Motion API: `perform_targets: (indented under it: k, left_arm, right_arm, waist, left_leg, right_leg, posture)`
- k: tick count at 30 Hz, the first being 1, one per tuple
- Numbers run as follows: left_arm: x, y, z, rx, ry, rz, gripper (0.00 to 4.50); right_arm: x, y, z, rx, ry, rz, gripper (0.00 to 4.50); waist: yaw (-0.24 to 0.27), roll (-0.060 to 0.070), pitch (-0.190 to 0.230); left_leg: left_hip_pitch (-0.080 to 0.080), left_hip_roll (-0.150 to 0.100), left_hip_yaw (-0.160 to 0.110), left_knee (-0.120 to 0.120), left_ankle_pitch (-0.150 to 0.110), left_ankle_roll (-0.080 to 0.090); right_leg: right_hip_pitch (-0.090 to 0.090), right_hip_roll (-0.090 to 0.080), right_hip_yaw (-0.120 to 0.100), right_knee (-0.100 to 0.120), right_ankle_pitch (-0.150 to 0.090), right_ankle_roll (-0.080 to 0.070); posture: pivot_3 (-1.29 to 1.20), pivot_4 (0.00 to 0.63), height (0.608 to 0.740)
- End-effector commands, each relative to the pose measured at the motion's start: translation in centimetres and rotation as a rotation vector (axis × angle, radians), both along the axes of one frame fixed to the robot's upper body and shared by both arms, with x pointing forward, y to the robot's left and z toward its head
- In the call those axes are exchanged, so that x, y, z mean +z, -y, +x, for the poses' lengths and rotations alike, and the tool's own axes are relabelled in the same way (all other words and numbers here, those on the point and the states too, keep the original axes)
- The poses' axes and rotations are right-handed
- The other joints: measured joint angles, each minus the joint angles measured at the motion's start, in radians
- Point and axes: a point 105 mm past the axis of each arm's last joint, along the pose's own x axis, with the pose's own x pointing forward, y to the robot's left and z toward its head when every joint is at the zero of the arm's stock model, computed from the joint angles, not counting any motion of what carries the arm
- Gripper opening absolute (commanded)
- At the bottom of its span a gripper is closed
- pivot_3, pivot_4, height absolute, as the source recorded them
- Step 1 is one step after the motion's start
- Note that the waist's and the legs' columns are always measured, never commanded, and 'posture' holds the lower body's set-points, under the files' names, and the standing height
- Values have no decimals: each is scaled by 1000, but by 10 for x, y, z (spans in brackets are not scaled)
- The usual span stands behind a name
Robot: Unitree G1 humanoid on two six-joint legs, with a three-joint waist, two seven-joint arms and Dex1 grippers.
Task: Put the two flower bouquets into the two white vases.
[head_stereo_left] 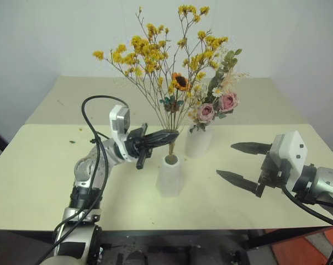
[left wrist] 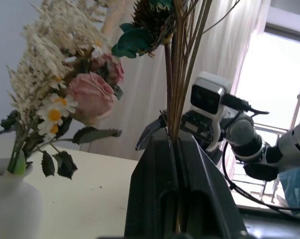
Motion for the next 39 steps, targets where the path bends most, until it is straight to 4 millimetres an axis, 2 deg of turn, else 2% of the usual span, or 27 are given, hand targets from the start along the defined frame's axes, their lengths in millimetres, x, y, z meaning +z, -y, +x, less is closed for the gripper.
perform_targets:
  k: [1, 12, 17, 27, 36, 39]
  left_arm:
    - [4, 2, -7, -21, 61, 13, 14]
    - [-1, 1, -4, 3, 64, 12, 14]
    - [-2, -1, -4, 8, 58, -5, 1254]
    - [-8, -11, -10, -5, 74, 35, 4449]
    - [-5, -43, -11, 105, 34, 25, 4449]
    - [13, -59, -11, 187, 73, -16, 4449]
  right_arm:
    - [7, -2, -3, 12, 57, -7, 4500]
    - [6, -3, -2, 12, 78, -16, 4500]
    - [5, -2, -2, 15, 82, -22, 4500]
    - [6, -2, 1, 28, 87, -27, 4500]
    - [6, 1, 0, 21, 87, -36, 4500]
    - [6, 6, -1, 12, 83, -41, 4500]
  waist:
    - [0, 0, 0]
    - [0, 0, 0]
    - [0, 0, 0]
    - [-1, 0, 0]
    - [-3, 0, 0]
    - [-1, 0, 0]
  left_leg:
    - [0, 0, 0, 0, 0, 0]
    - [0, 0, 0, 0, 0, 0]
    - [0, 0, 0, 0, 0, 0]
    - [0, 0, 0, 0, 0, 0]
    - [0, 0, 0, 0, 0, 0]
    - [0, 0, 0, 0, 0, 0]
  right_leg:
    - [0, 0, 0, 0, 0, 0]
    - [0, 0, 0, 0, 0, 0]
    - [0, 0, 0, 0, 0, 0]
    - [0, 0, 0, 0, 0, 0]
    - [0, 0, 0, 0, 0, 0]
    - [0, 0, 0, 0, 0, 0]
  posture:
    - [0, 150, 740]
    - [0, 150, 740]
    - [0, 150, 740]
    - [0, 150, 740]
    - [0, 150, 740]
    - [0, 150, 740]
